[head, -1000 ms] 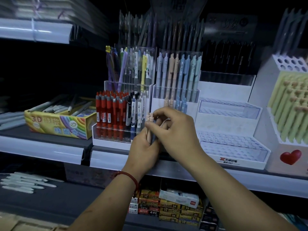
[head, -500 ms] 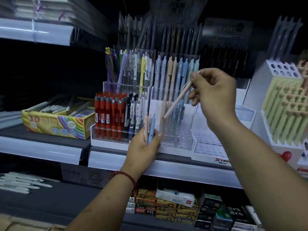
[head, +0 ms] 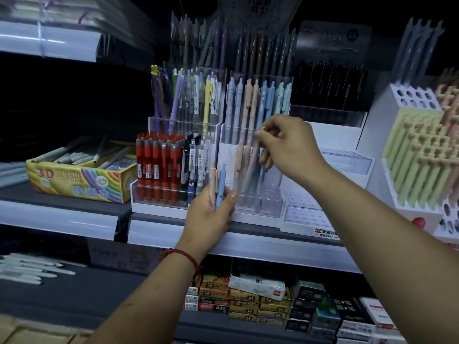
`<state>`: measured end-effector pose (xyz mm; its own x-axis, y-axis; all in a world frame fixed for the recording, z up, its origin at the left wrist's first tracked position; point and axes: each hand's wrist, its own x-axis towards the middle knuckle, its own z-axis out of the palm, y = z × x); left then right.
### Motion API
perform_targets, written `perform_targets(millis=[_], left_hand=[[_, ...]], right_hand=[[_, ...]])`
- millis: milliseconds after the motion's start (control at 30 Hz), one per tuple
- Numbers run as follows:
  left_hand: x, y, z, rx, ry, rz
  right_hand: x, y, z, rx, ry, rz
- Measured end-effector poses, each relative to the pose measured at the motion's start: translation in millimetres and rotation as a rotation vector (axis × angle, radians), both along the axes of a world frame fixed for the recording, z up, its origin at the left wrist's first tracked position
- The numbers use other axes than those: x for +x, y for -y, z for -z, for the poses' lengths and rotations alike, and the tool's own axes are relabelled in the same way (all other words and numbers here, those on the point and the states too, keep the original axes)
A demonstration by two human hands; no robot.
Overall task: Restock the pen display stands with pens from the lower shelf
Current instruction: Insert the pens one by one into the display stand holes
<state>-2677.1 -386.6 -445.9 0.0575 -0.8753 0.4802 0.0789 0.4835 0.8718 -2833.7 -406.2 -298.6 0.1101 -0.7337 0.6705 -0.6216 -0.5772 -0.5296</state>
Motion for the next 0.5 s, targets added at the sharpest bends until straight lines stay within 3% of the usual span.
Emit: perform_targets(millis=[133,333,500], left_hand=[[-1,1,0,-0.003,-0.005,-0.002],[-1,2,1,-0.004,-0.027,0.017],[-1,2,1,0.003,-0.02,0.015]], right_hand=[[7,0,-2,0.133,-0.154,-0.025],[21,7,4,0.135,-0.297,0.035],[22,7,13,0.17,-0.312,0.055]])
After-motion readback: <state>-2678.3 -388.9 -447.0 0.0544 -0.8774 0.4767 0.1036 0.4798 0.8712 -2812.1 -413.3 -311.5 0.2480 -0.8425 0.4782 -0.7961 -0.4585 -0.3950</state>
